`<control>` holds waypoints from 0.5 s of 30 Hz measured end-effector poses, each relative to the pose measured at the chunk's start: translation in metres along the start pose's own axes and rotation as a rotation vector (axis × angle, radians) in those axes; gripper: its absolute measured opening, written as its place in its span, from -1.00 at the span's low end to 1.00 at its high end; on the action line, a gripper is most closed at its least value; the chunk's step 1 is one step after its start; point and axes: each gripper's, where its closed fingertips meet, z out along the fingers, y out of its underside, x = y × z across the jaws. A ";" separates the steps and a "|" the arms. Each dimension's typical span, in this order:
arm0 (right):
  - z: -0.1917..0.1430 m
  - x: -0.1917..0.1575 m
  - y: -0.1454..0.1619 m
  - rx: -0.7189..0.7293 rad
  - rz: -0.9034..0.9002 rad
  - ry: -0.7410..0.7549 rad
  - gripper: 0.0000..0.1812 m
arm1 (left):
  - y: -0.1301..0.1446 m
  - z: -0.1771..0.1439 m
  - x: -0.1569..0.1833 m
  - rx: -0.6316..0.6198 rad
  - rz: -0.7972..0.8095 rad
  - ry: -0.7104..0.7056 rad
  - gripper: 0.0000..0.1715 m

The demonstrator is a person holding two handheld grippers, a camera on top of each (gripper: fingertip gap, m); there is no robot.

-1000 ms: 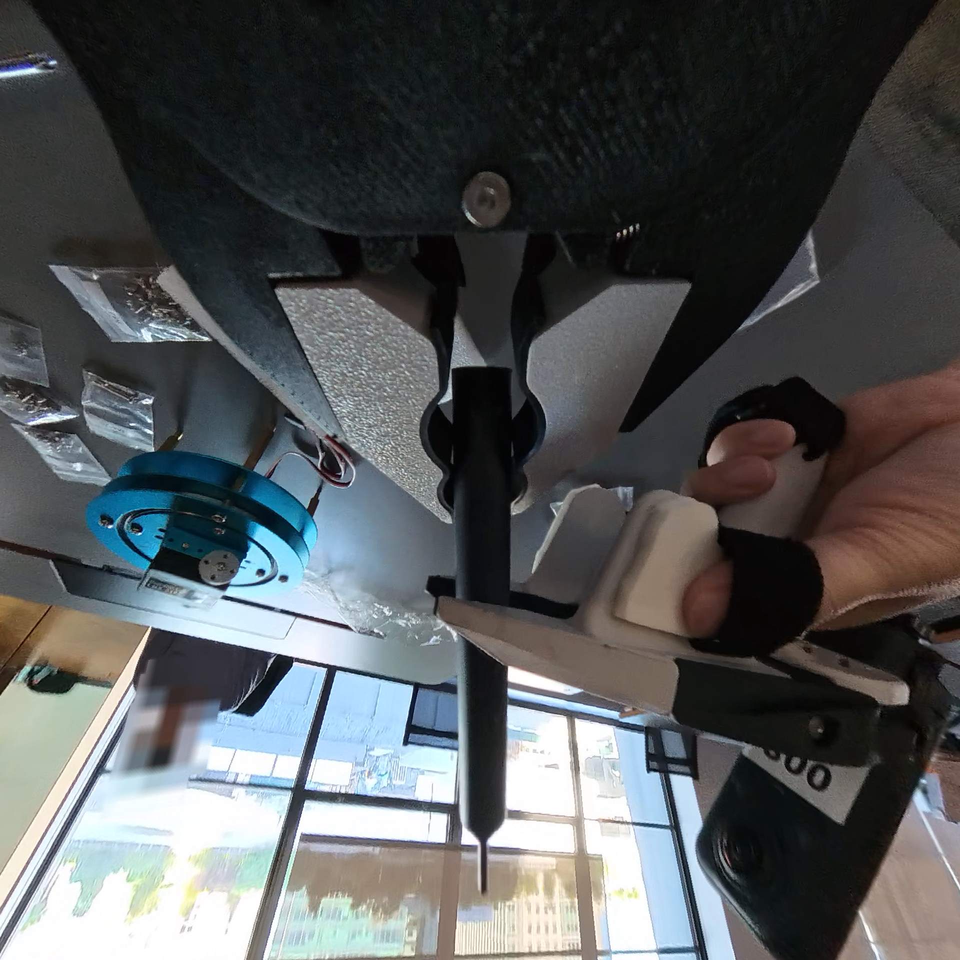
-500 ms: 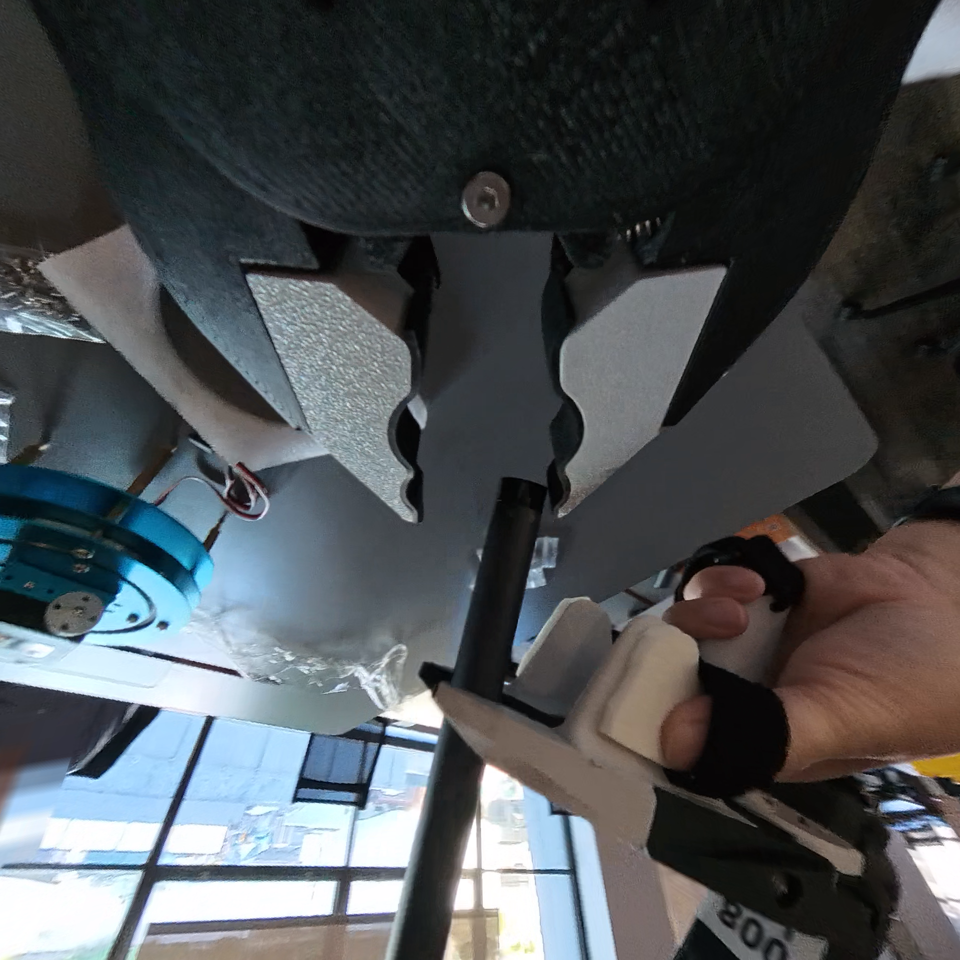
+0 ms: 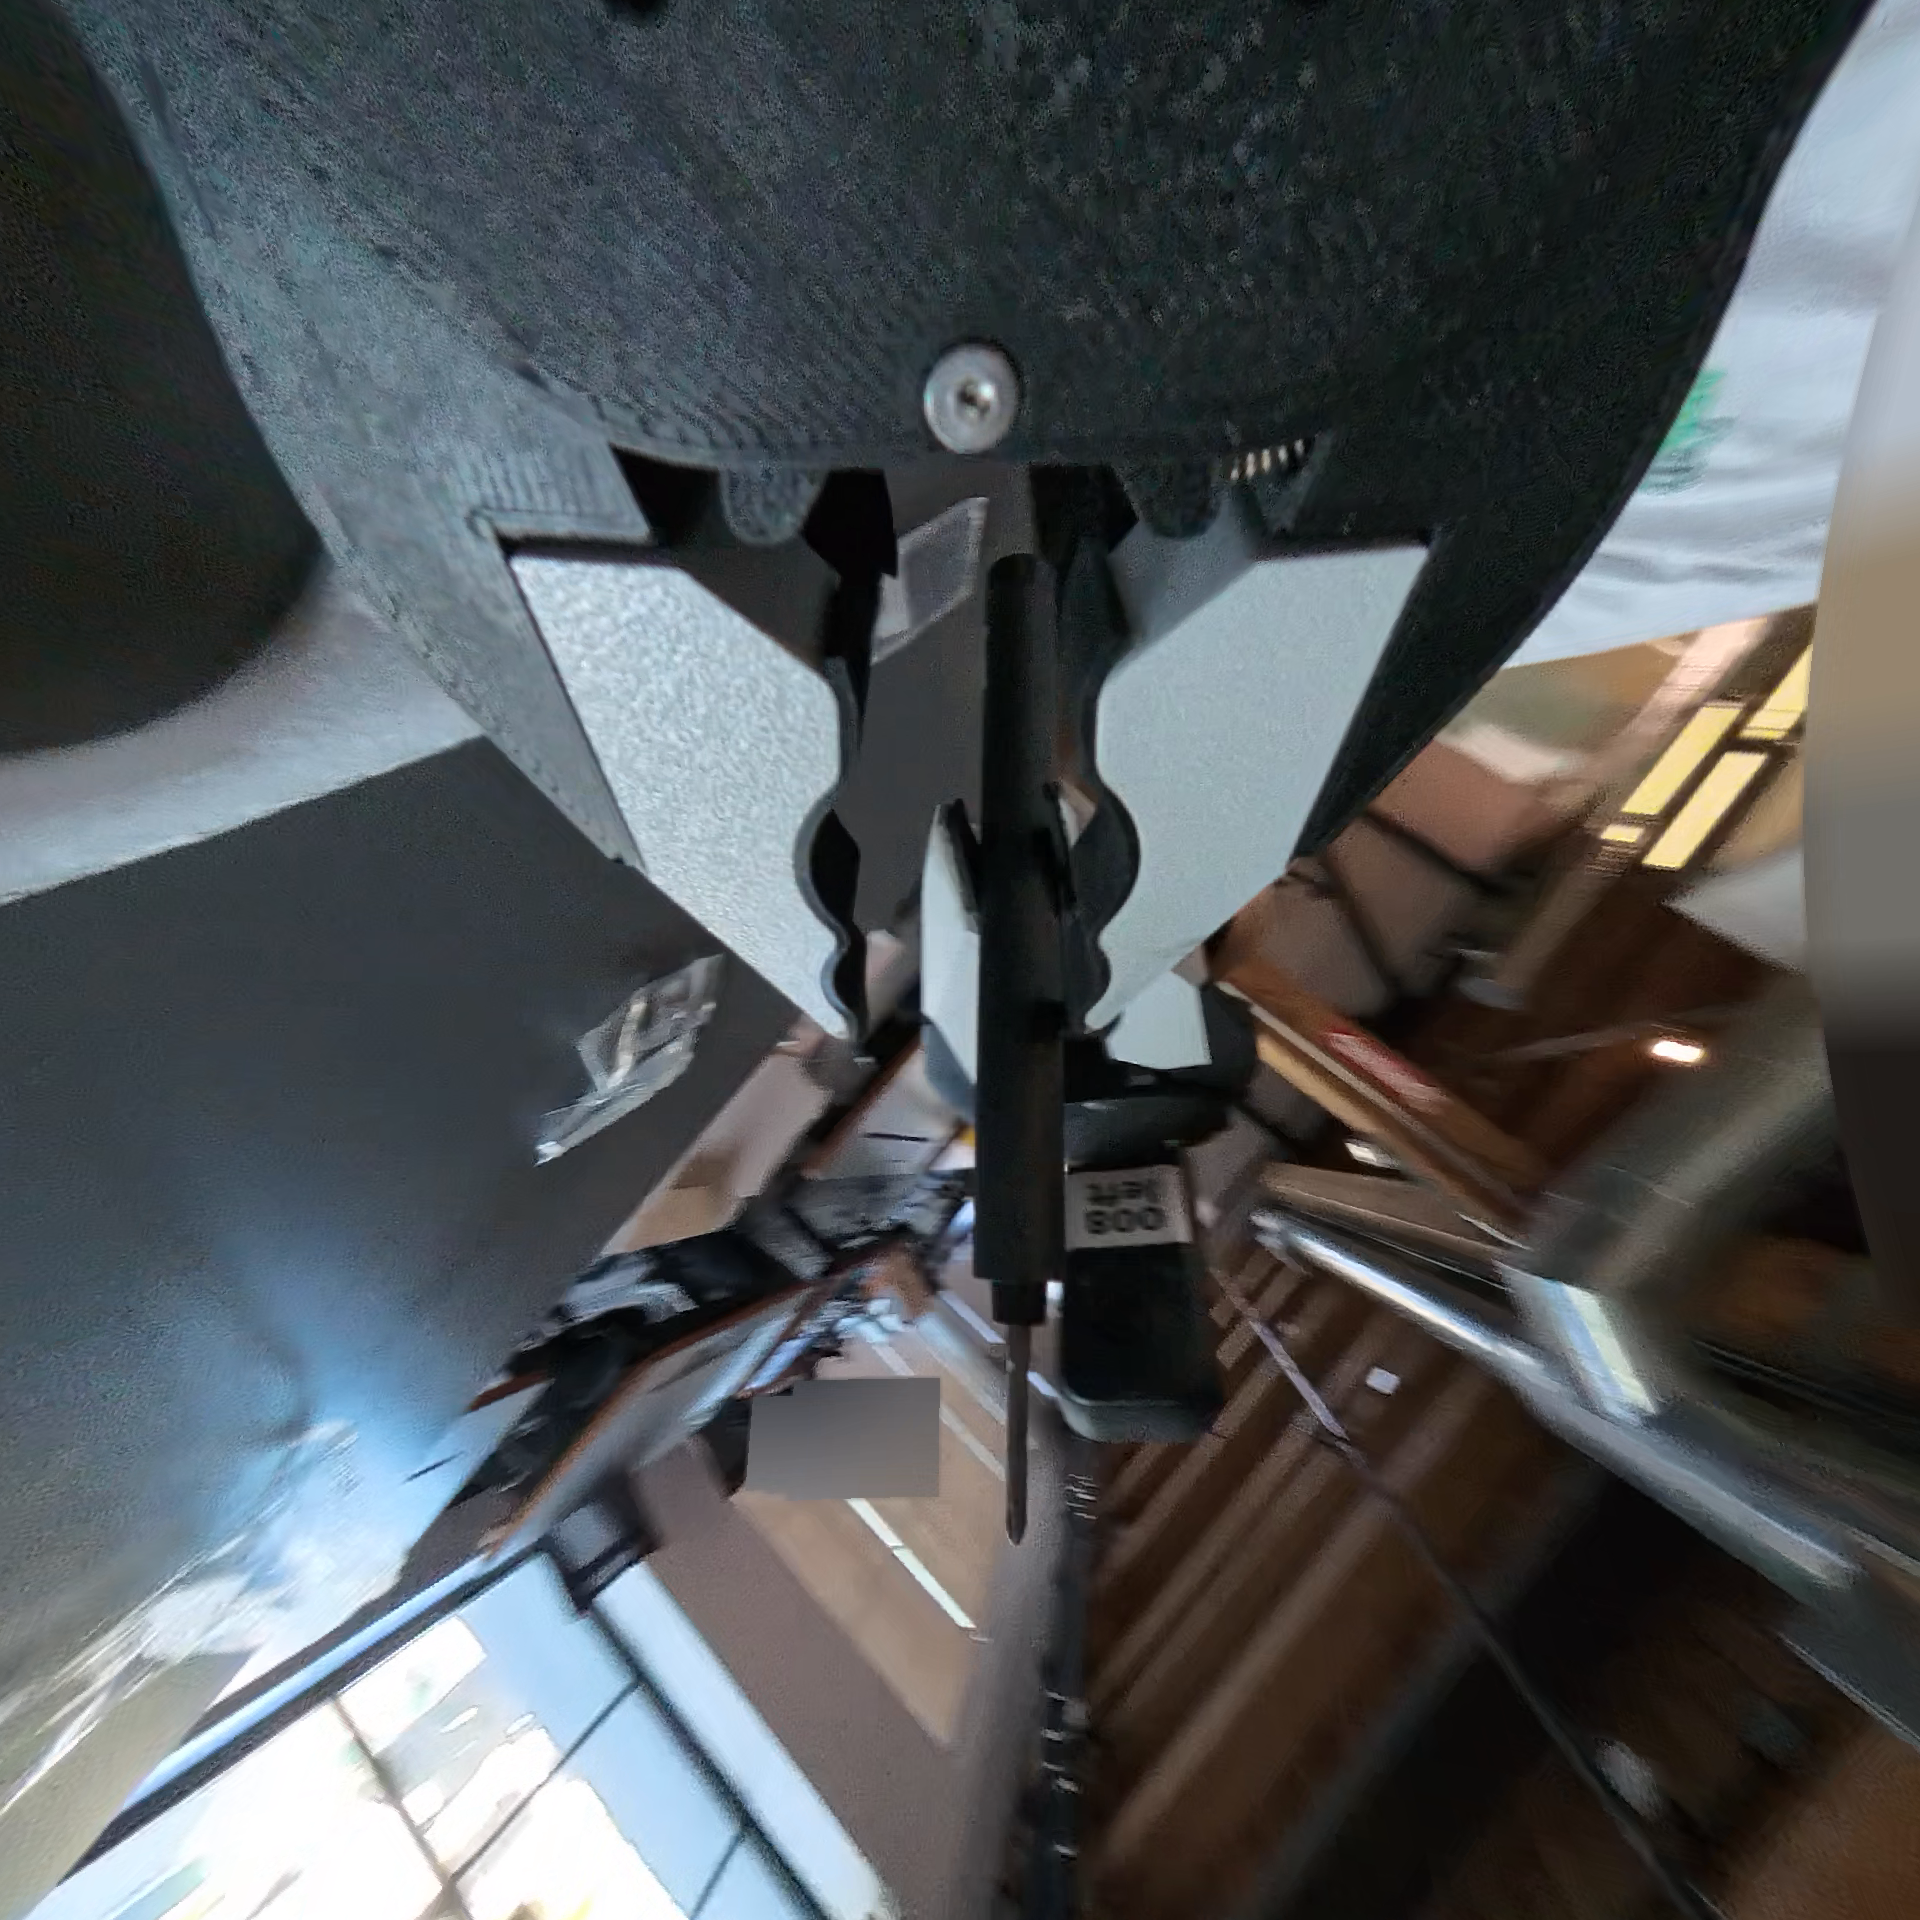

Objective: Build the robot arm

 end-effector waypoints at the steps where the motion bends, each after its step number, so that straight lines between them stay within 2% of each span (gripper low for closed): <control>1: -0.001 0.000 0.000 0.008 0.057 -0.038 -0.62 | 0.002 0.001 0.000 -0.019 -0.002 0.012 -0.82; 6: -0.006 0.002 -0.001 0.025 0.172 -0.134 -0.71 | 0.010 0.012 -0.010 -0.128 -0.019 0.046 -0.82; 10: -0.004 0.018 0.009 -0.044 0.186 -0.073 -0.80 | 0.014 0.019 -0.020 -0.199 -0.033 0.060 -0.83; 12: -0.006 0.022 0.006 -0.023 0.187 -0.054 -0.83 | 0.010 0.020 -0.020 -0.199 -0.051 0.089 -0.82; 15: -0.010 0.021 -0.008 0.068 0.286 -0.095 -0.83 | -0.005 0.019 -0.013 -0.109 -0.082 0.183 -0.81</control>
